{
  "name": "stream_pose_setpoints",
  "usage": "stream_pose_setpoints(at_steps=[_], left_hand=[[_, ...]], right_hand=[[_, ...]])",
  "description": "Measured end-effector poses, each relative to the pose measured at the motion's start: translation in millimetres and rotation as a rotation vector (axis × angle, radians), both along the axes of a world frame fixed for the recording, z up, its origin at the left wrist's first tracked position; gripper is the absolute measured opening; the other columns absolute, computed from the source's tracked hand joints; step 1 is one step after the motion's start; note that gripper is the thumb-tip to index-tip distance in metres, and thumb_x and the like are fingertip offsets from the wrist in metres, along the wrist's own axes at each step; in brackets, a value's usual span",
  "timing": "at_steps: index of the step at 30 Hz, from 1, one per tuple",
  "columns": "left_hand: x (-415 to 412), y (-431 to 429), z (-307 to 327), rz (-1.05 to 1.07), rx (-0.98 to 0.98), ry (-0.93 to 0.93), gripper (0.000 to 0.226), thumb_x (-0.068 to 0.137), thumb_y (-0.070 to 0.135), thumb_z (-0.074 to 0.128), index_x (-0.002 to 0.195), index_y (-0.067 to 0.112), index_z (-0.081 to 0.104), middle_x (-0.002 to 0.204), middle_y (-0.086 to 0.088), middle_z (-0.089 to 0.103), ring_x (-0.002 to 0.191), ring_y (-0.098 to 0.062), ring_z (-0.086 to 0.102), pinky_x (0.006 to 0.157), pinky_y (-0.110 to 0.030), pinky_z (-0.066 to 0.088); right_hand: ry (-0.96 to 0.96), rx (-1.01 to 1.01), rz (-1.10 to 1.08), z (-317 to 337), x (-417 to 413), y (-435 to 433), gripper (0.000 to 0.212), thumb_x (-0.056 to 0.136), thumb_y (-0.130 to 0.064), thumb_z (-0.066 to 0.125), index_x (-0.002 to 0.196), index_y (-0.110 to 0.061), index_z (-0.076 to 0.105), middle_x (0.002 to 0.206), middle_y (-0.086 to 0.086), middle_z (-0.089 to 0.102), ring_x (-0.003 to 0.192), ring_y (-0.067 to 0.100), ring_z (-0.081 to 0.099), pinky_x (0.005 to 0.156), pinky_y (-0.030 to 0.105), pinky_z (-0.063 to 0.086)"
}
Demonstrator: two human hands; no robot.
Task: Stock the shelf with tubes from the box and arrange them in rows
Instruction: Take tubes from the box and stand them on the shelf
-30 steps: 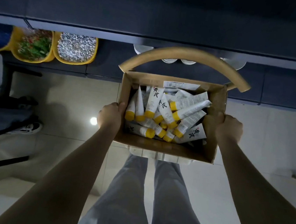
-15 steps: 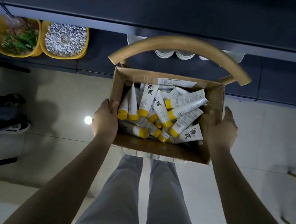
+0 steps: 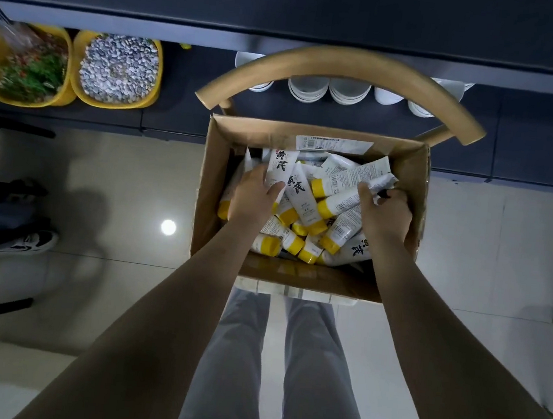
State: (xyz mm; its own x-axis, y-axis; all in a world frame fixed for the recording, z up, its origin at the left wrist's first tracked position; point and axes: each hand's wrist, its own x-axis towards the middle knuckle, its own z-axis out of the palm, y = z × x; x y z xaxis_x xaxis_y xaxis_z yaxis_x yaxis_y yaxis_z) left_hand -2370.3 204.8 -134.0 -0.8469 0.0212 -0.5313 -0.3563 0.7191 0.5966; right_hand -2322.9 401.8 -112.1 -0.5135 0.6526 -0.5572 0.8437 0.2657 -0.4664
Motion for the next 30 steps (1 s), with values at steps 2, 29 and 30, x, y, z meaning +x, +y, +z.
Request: stream_pose_setpoints(at_steps=[2,29,30], left_hand=[[-4.6,1.8,-8.5,0.035,-0.003,-0.024,0.041,0.093,0.033,0.055,0.130,0.017,0.050,0.127,-0.005,0.058,0.115,-0.024,0.054,0.086,-0.029,0.041],[-4.2,-13.6,109.5,0.054,0.398,-0.162,0.039,0.075,0.003,0.074,0.105,0.019,0.053,0.114,-0.007,0.064,0.104,-0.021,0.060,0.094,-0.042,0.049],[-7.7,-12.9,130.7,-0.005,0.410,-0.142,0.040,0.075,0.004,0.075,0.105,0.019,0.053,0.114,-0.006,0.065,0.105,-0.021,0.060,0.095,-0.043,0.049]], right_hand=[[0.002,-0.046,-0.041,-3.7,-6.1,-1.3,0.062,0.085,-0.049,0.060,0.127,-0.006,0.047,0.123,0.009,0.059,0.111,0.025,0.058,0.074,0.025,0.039],[0.424,-0.266,-0.101,126.5,29.2,8.1,0.010,0.090,-0.017,0.060,0.097,-0.010,0.063,0.089,-0.001,0.066,0.084,0.013,0.063,0.072,0.023,0.051],[0.429,-0.251,-0.056,146.8,31.0,11.5,0.011,0.091,-0.016,0.060,0.097,-0.008,0.064,0.089,0.001,0.066,0.081,0.011,0.062,0.068,0.019,0.049]])
